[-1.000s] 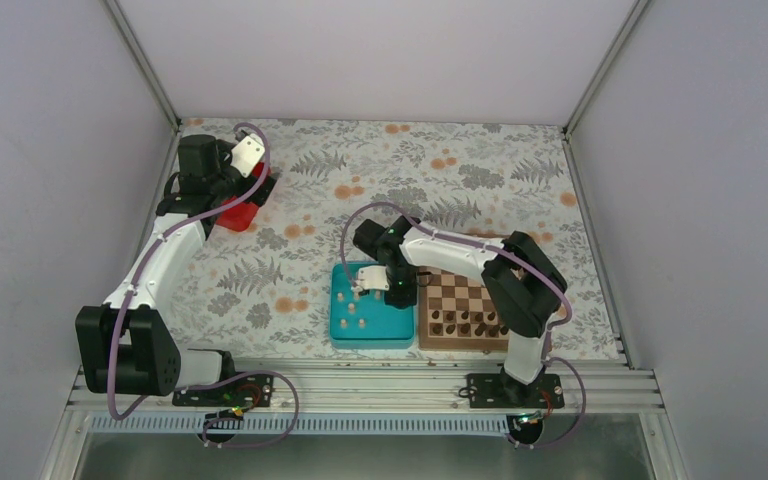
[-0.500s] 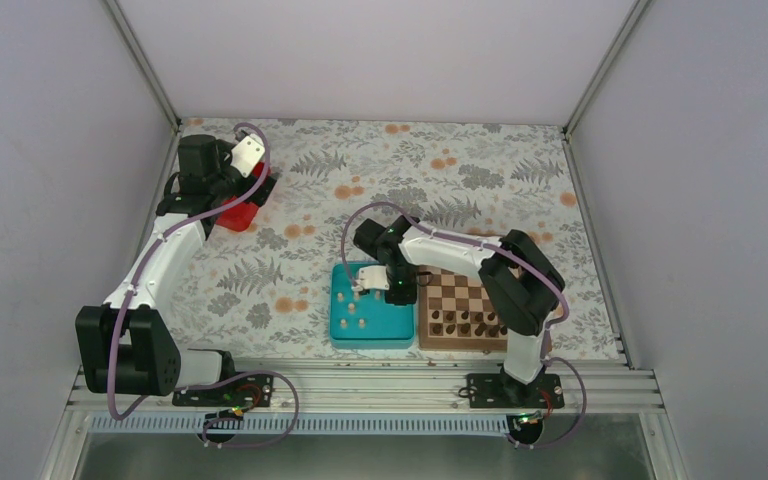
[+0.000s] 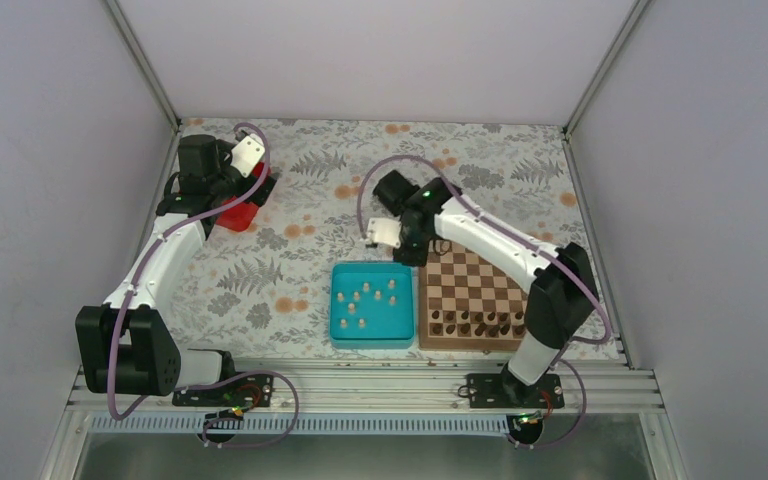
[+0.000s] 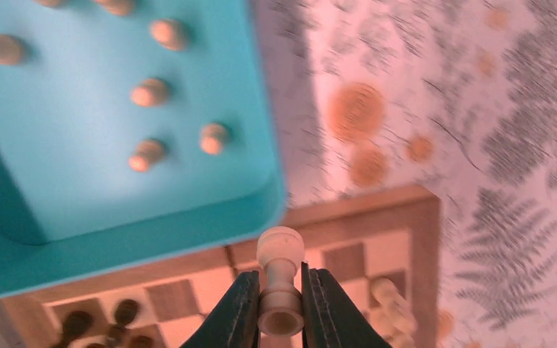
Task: Set up the chess pieces on the board
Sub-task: Place the chess piece on the chessboard.
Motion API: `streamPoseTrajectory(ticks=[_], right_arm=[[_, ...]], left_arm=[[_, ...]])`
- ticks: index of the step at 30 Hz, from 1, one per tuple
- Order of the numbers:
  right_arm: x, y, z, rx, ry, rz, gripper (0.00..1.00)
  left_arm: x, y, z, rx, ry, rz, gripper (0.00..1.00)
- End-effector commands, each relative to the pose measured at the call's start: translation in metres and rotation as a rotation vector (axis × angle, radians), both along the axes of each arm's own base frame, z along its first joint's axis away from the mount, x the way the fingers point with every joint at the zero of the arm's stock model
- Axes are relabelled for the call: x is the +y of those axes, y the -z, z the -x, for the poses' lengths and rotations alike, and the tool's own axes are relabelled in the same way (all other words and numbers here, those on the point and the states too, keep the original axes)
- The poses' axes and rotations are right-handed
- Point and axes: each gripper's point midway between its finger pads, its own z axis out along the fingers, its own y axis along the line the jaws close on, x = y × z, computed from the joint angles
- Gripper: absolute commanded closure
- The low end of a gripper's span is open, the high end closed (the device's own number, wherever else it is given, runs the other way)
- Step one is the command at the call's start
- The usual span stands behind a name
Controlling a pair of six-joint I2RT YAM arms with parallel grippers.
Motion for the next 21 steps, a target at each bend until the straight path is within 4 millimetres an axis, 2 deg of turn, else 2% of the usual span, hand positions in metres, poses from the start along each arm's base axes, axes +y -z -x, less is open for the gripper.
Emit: streamPoseTrajectory(ticks=[1, 6, 9, 21], right_arm=[[-0.036, -0.012, -0.037, -0.048, 0.085, 0.024, 0.85], [-0.068, 0.005, -0.070, -0.026, 0.143, 0.039, 0.85], [-0.080, 0.020, -0.079, 0.001, 0.165, 0.059, 0.85], [-0.077, 0.047, -0.088, 0.064, 0.148, 0.061, 0.84]], left_arm=[[-0.001, -0.001, -0.002, -0.013, 0.004, 0.011, 0.00], [-0.001, -0.003, -0.002, -0.016, 0.001, 0.009, 0.00], [-0.001, -0.002, -0.002, -0.013, 0.002, 0.010, 0.00], [0.000, 0.001, -0.002, -0.007, 0.001, 0.008, 0.00]])
